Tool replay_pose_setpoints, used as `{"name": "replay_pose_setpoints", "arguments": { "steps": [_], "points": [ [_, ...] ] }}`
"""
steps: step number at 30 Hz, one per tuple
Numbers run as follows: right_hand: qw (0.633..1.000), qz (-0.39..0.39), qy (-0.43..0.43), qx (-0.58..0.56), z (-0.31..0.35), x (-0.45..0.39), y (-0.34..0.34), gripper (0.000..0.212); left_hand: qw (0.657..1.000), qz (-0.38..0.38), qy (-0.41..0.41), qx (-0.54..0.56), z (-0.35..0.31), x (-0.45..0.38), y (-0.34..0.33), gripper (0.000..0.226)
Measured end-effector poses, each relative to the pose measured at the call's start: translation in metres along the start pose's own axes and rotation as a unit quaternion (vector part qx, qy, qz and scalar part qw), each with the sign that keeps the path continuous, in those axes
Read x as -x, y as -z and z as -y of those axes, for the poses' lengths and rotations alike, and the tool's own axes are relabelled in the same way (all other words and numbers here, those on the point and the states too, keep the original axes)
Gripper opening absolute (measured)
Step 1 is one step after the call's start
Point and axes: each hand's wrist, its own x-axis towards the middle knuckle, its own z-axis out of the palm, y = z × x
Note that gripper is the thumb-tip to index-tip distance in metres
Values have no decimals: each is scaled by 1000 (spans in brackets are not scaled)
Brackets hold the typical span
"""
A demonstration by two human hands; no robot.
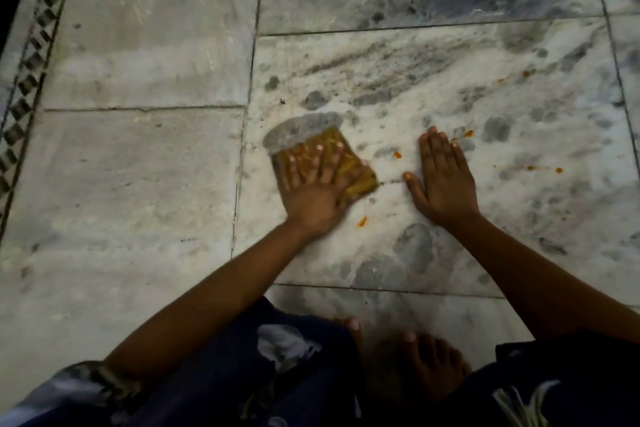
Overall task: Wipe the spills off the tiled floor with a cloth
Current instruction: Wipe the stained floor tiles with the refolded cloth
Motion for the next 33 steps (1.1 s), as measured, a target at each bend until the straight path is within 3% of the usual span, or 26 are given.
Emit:
{"name": "replay_pose_setpoints", "arguments": {
  "steps": [3, 6, 10, 13, 18, 21, 23, 28, 31, 33],
  "points": [
    [1000, 0, 0, 2, 0, 0, 1, 76, 991, -10, -134, -27, -29, 46, -14, 51],
    [1000, 2, 0, 4, 0, 1, 1, 75, 981, -45, -178, -54, 1, 78, -18, 51],
    [1000, 2, 3, 4, 0, 1, 0, 74, 998, -51, -37, -16, 47, 46, -4, 54],
    [1000, 3, 3, 3, 1, 0, 0, 74, 998, -39, 50, 16, 29, 8, 2, 54],
    [1000, 9, 2, 9, -1, 0, 3, 74, 993, -29, -116, -22, -17, 43, -14, 52],
    [1000, 5, 3, 8, -2, 0, 1, 74, 981, -63, -175, -60, 8, 73, -23, 56],
    [1000, 4, 4, 6, -2, 0, -1, 74, 983, -80, -151, -63, 37, 77, -21, 55],
    [1000, 4, 4, 4, -3, -1, -2, 74, 998, -54, 31, -3, 57, 21, 0, 58],
    [1000, 10, 5, 1, -2, -1, 1, 74, 999, -33, 38, -1, 31, 1, 0, 55],
    [1000, 10, 3, 2, -2, -2, 3, 74, 999, -39, -15, -23, 10, 16, -7, 53]
  ]
}}
